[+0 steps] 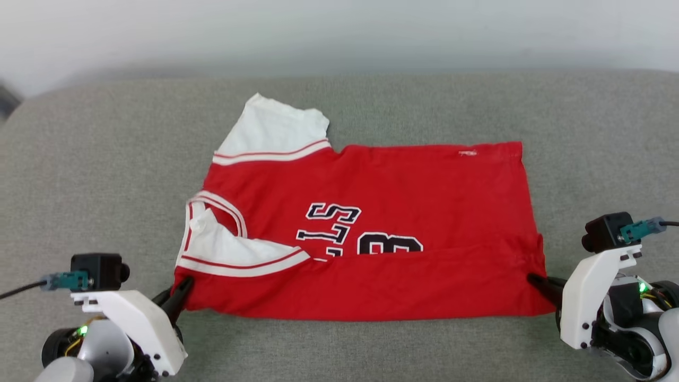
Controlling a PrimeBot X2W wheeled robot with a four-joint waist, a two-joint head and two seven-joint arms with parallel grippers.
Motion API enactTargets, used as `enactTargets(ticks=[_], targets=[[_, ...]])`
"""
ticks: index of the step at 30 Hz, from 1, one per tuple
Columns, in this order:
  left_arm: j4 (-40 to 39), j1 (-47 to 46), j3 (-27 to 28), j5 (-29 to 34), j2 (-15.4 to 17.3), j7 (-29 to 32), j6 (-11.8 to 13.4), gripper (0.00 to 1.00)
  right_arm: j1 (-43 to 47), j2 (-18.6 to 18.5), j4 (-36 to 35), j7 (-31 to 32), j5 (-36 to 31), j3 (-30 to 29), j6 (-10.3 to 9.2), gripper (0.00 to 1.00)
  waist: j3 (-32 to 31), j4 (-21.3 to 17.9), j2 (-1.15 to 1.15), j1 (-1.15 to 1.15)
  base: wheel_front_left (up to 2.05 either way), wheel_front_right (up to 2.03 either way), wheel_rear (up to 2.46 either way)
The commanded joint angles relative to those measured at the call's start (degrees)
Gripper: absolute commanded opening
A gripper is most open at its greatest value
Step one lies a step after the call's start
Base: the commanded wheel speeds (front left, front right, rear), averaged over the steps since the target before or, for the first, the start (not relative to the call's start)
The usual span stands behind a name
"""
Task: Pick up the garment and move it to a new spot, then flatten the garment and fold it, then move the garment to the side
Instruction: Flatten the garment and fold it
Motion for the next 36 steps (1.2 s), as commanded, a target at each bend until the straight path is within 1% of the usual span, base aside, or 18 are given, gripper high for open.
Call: enactTargets(ticks=[1, 4, 7, 12, 16, 17, 18, 19, 20, 21, 23, 25, 28, 32, 36], targets=[[-0.5, 1.5, 0.2, 0.0, 0.0, -0.6, 0.5, 0.0, 1.0, -0.2, -0.6, -0.2, 0.2, 0.0, -0.01, 0.0, -2.5, -0.1, 0.0, 0.0, 0.0, 0.0, 0.0], [-1.3, 3.6, 0.1, 0.9, 0.4, -1.4, 1.4, 0.0, 2.8, -0.1, -1.6, 0.1, 0.2, -0.5, -0.01, 0.0, -5.1, 0.1, 0.0, 0.0, 0.0, 0.0, 0.0], [-2.1, 6.4, -0.4, 1.3, 0.2, -1.8, 2.5, 0.0, 5.1, 0.2, -2.8, 0.3, 0.1, -1.0, -0.01, 0.0, -7.6, 0.1, 0.0, 0.0, 0.0, 0.0, 0.0], [-3.0, 10.5, -0.9, 0.8, 0.1, -1.2, 4.4, 0.0, 10.1, 1.0, -4.9, 1.2, -0.7, -2.9, -0.01, 0.0, -9.7, 0.1, 0.0, 0.0, 0.0, 0.0, 0.0], [-1.3, 12.1, -1.8, -0.8, -0.8, -0.1, 4.1, 0.0, 13.5, 2.3, -4.5, 1.4, -2.0, -4.5, -0.01, 0.0, -9.4, -0.1, 0.0, 0.0, 0.0, 0.0, 0.0], [-0.7, 12.2, -2.0, -1.0, -1.2, -0.1, 3.9, 0.0, 14.1, 2.8, -4.2, 1.2, -2.2, -4.6, -0.01, 0.02, -9.1, -0.3, 0.0, 0.0, 0.0, 0.0, 0.0], [0.0, 11.8, -2.2, -1.6, -2.0, -0.4, 3.5, 0.0, 14.4, 3.2, -3.8, 0.5, -2.5, -4.8, -0.01, 0.25, -8.9, -0.4, 0.0, 0.0, 0.0, 0.0, 0.0], [0.9, 11.4, -2.4, -1.9, -2.7, -0.5, 3.0, 0.14, 14.6, 3.6, -3.5, -0.3, -2.8, -5.1, -0.01, 0.56, -8.6, -0.5, 0.0, 0.0, 0.0, 0.0, 0.0], [1.8, 10.9, -2.7, -2.0, -2.7, -0.3, 2.3, 0.6, 14.9, 4.0, -3.2, -0.8, -3.0, -5.0, -0.01, 1.0, -8.3, -0.6, 0.0, 0.0, 0.0, 0.0, 0.0], [2.7, 10.5, -2.8, -2.2, -3.0, -0.5, 1.7, 1.0, 15.0, 4.3, -3.2, -1.7, -3.2, -4.8, -0.01, 1.0, -8.1, -0.8, 0.0, 0.0, 0.0, 0.0, 0.0], [3.9, 9.4, -2.5, -1.9, -3.4, -1.6, 0.9, 1.0, 14.6, 4.6, -3.6, -4.5, -4.2, -4.6, 0.0, 1.0, -7.9, -1.2, 0.0, 0.0, 0.0, 0.0, 0.0], [4.6, 8.6, -2.4, -1.2, -3.1, -2.6, 0.5, 1.0, 13.9, 4.6, -4.6, -8.7, -5.9, -4.6, -0.01, 1.0, -7.8, -1.7, 0.0, 0.0, 0.0, 0.0, 0.0], [4.9, 6.8, -1.5, 0.4, -2.6, -4.8, 0.6, 1.0, 13.0, 5.2, -6.5, -15.5, -8.6, -4.6, -0.01, 1.0, -7.7, -2.6, 0.0, 0.0, 0.0, 0.0, 0.0], [3.4, 3.5, -0.2, 3.5, -2.3, -8.5, 2.0, 1.0, 11.9, 6.5, -9.3, -23.9, -12.0, -5.7, -0.01, 1.0, -6.6, -3.9, 0.0, 0.0, 0.0, 0.0, 0.0], [2.7, -1.8, 1.4, 7.0, -3.1, -13.2, 3.4, 1.0, 9.6, 8.3, -11.6, -31.2, -15.6, -7.5, -0.01, 1.0, -3.4, -5.1, 0.0, 0.0, 0.0, 0.0, 0.0]])
